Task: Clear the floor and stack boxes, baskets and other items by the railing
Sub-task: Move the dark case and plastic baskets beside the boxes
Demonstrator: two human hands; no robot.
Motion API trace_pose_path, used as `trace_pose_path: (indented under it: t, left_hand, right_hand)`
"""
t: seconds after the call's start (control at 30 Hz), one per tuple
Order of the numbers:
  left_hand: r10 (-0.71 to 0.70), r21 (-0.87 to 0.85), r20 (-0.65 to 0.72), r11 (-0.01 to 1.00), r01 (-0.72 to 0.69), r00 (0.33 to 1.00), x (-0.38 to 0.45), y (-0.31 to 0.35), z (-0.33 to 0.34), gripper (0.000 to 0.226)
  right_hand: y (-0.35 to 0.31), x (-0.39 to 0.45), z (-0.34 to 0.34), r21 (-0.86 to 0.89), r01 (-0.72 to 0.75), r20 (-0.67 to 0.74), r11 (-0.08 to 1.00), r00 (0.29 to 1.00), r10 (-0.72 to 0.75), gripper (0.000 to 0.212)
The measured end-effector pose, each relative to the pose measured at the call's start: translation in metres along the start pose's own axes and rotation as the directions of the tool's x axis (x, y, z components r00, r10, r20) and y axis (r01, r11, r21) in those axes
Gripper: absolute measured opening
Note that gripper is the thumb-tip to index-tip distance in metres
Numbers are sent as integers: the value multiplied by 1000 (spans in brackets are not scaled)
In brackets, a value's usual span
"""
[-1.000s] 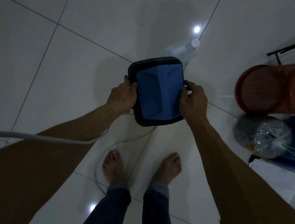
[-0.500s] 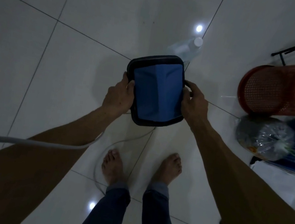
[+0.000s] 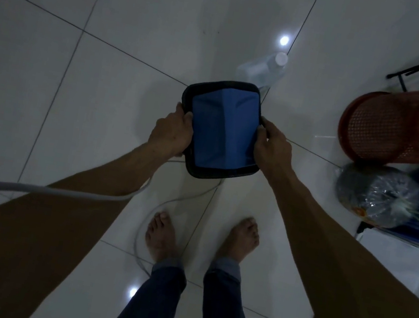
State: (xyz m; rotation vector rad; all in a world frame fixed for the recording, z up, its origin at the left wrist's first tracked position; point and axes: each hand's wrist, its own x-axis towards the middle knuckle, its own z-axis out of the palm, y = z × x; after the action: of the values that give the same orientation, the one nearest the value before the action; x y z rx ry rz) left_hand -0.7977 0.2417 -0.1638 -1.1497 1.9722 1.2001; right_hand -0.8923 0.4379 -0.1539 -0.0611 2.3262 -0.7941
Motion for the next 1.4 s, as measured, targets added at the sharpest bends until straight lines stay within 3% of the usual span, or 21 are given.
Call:
trace_pose_path:
  t: [0.17,0.3,0.4,0.6,0.8,0.97,1.17,1.4]
  left_hand:
    - [-39,-238,49,970,49,998,-9,-1,-4,52]
    - [-78,-528,129,839,135,989,-15,-10,-5,32]
    - [-84,-635,167,753,172,982,-16,-13,-5,23]
    - [-83,-682,229,697,221,970,-22,-16,-12,44]
    - [-14,-681,307,695,231,951,-75,2,-48,35]
    - [-9,-727,338,632,267,941,-148,31,-109,28]
    - [34,-777,255,602,183,966,-268,64,-191,29]
    - [95,-831,77,557,11,992,-419,89,-279,29]
  right_hand:
    - [-1,-6,4,109,-66,16,992,998,65,43]
    - [-3,-2,8,186,-135,82,973,989,121,43]
    - [-4,2,11,180,-151,120,972,984,130,47]
    - [-2,-5,3,391,-305,214,869,948,237,42]
    - [-27,-51,-40,565,-422,288,709,906,310,29]
    - [-89,-102,-91,570,-413,309,711,909,280,28]
    - [-182,-184,-162,596,-387,360,704,912,197,37]
    - [-286,-291,-228,627,-316,430,712,903,22,33]
